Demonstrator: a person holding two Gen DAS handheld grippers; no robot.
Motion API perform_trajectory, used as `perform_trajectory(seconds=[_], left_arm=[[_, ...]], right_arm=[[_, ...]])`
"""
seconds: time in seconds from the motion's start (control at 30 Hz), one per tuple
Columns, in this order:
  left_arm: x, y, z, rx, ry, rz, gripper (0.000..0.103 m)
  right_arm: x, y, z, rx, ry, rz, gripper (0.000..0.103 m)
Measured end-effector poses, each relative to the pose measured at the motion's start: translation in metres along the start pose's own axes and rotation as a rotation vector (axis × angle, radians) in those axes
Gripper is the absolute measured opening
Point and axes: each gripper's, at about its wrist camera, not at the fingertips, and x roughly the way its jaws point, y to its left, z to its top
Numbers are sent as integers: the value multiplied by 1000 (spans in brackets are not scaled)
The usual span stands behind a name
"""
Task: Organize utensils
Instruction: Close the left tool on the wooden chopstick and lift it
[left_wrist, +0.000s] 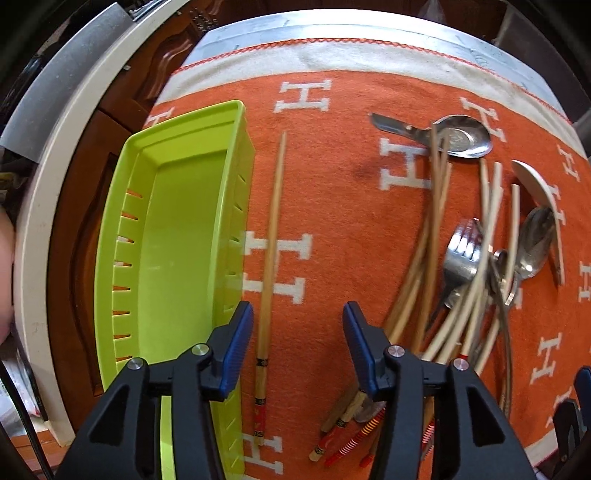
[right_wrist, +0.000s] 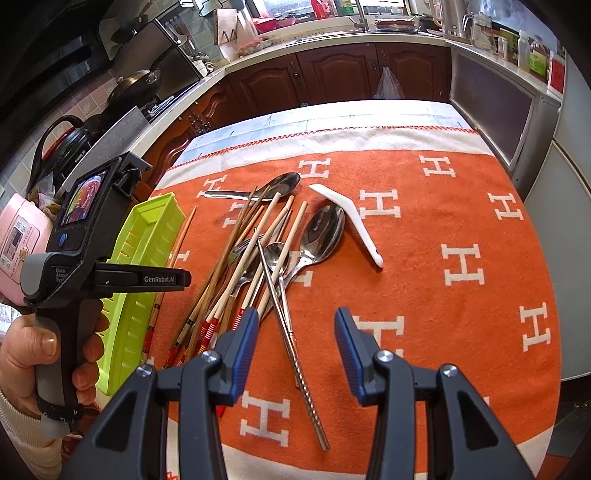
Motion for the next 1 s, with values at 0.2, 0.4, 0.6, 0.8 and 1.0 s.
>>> perform_trajectory(seconds=[0.2, 0.4, 0.6, 0.8, 1.0], left_arm=[[8, 7, 2, -57, 17, -5, 49], [6, 5, 3, -46, 4, -85, 13], [-3, 3, -11, -22, -44, -151, 5], [-21, 22, -36, -41, -80, -252, 4], [-61, 49, -55, -28, -156, -335, 4]], right_arm=[[1, -6, 0, 11, -5, 10, 43], [3, -7, 2, 14, -2, 6, 43], [9, -7, 2, 5, 14, -14, 43], [21, 1, 1, -17, 49, -29, 43], [25, 17, 6, -43, 58, -24, 43]])
